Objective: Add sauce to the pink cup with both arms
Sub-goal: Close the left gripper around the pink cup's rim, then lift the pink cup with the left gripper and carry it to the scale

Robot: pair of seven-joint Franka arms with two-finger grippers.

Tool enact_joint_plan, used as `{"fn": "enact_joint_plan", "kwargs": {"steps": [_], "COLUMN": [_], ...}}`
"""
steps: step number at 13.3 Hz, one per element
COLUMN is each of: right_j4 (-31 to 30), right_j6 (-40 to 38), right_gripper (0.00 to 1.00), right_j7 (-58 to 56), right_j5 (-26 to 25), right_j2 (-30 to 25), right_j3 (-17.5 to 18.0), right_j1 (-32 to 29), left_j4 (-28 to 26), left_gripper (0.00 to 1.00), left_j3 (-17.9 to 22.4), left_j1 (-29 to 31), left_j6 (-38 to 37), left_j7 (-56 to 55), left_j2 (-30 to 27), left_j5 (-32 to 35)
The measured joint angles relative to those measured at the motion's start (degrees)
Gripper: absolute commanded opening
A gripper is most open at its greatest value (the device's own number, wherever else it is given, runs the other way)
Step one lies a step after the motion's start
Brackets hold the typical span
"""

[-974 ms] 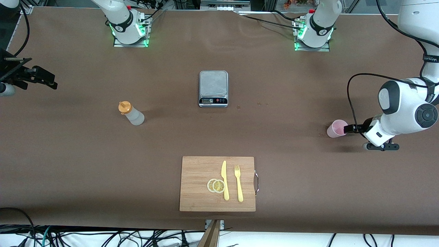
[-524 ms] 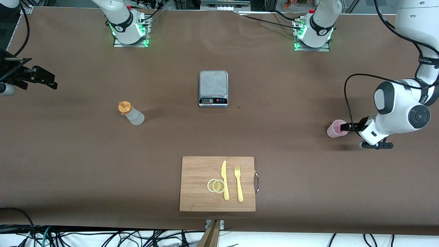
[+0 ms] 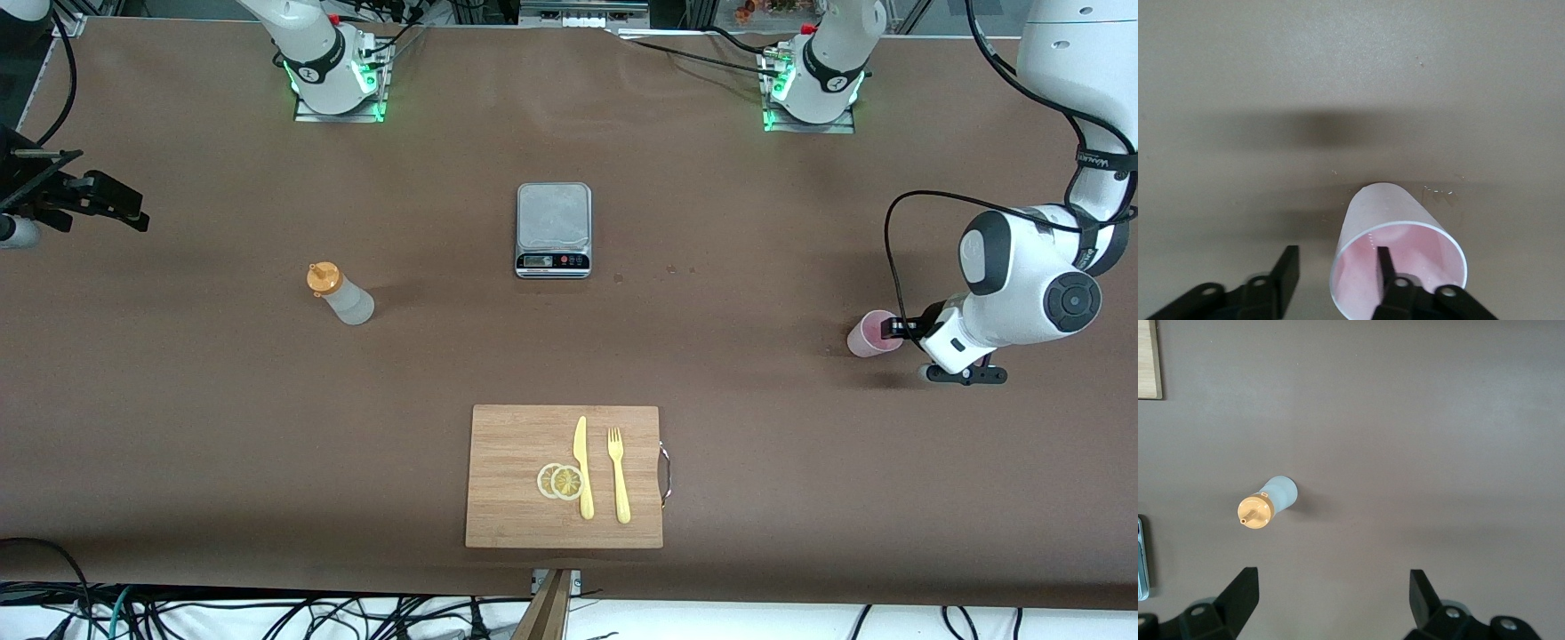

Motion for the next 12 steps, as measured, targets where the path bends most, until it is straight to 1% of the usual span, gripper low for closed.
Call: {"fn": "enact_joint_plan", "kwargs": {"steps": [1, 6, 8, 10, 12], "right_j4": [0.0, 0.0, 0.0, 0.0, 0.0], "right_j6": [0.0, 0.0, 0.0, 0.0, 0.0], "right_gripper": [1.0, 1.0, 1.0, 1.0, 1.0], "right_j7": [0.0, 0.0, 0.0, 0.0, 0.0], "right_j5": [0.0, 0.0, 0.0, 0.0, 0.0], "right_j2": [0.0, 0.0, 0.0, 0.0, 0.0], "right_j3": [0.0, 0.0, 0.0, 0.0, 0.0], "right_j1": [0.0, 0.0, 0.0, 0.0, 0.0], "left_j4": [0.0, 0.2, 1.1, 3.9, 8.1], "left_gripper": [0.01, 0.0, 0.0, 0.0, 0.0], "left_j3": [0.0, -0.1, -0.2, -0.5, -0.8], "left_j1": [-0.1, -0.2, -1.0, -3.4, -8.0], "left_j6": [0.0, 0.0, 0.0, -2.2, -5.8], "left_j7": [0.0, 0.0, 0.0, -0.4, -1.8], "left_j2": [0.0, 0.0, -0.1, -0.2, -0.6], "left_j5": [0.0, 0.0, 0.0, 0.0, -0.1]}}
